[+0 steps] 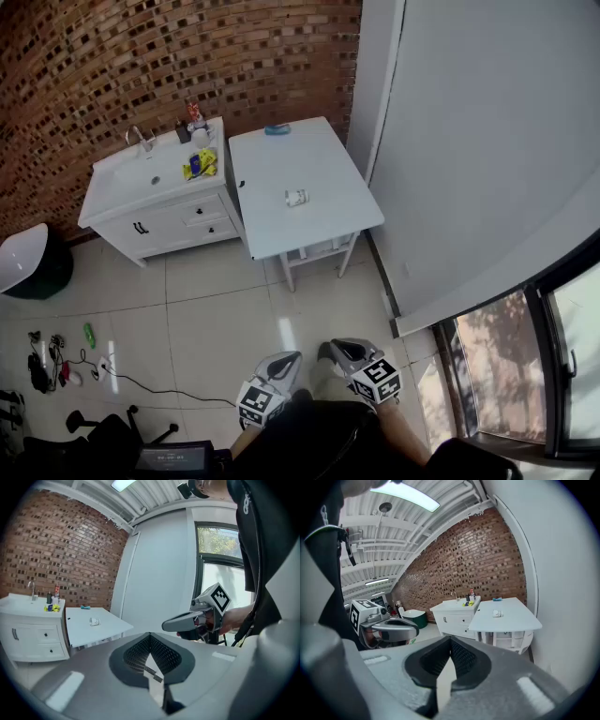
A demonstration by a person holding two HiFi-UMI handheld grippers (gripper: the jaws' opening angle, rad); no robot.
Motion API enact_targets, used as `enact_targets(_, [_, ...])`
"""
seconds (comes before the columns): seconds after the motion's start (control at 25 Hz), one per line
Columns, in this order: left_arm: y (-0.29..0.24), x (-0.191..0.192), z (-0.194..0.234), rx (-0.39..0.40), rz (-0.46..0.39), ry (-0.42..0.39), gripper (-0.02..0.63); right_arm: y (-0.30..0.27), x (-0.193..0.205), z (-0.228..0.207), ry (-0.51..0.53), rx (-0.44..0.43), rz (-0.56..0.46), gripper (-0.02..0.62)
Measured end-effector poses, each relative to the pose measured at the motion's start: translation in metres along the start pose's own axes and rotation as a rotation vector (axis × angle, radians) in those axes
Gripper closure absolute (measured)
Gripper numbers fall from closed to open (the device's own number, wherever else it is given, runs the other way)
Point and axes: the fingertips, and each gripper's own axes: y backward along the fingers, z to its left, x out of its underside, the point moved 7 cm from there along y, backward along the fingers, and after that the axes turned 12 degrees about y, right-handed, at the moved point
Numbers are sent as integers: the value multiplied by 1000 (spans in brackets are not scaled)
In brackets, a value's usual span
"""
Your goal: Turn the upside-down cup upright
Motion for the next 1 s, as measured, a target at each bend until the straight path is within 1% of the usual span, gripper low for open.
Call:
enact_targets(0.12, [-31, -25, 7, 3, -18, -26, 591, -11, -10, -43, 12, 5, -4, 603])
enact_targets(0.28, [-69, -53, 25, -24, -19, -38, 591, -30, -29, -91, 50, -2, -6, 603])
enact_targets(0.4, [-91, -68, 30, -36, -10, -46, 591, -39, -37, -116, 25, -23, -25, 603])
enact_targets(0.52, [-106, -77, 33, -48, -4, -45, 591, -47, -39, -136, 8, -41, -17, 603])
enact_targets(0.76, [-129, -82, 46, -87, -2, -9, 591, -65, -42, -166, 9, -78, 1, 603])
enact_targets(1.0, [-149, -95, 79, -100, -12, -1, 591, -97, -55, -193, 21, -84, 16, 603])
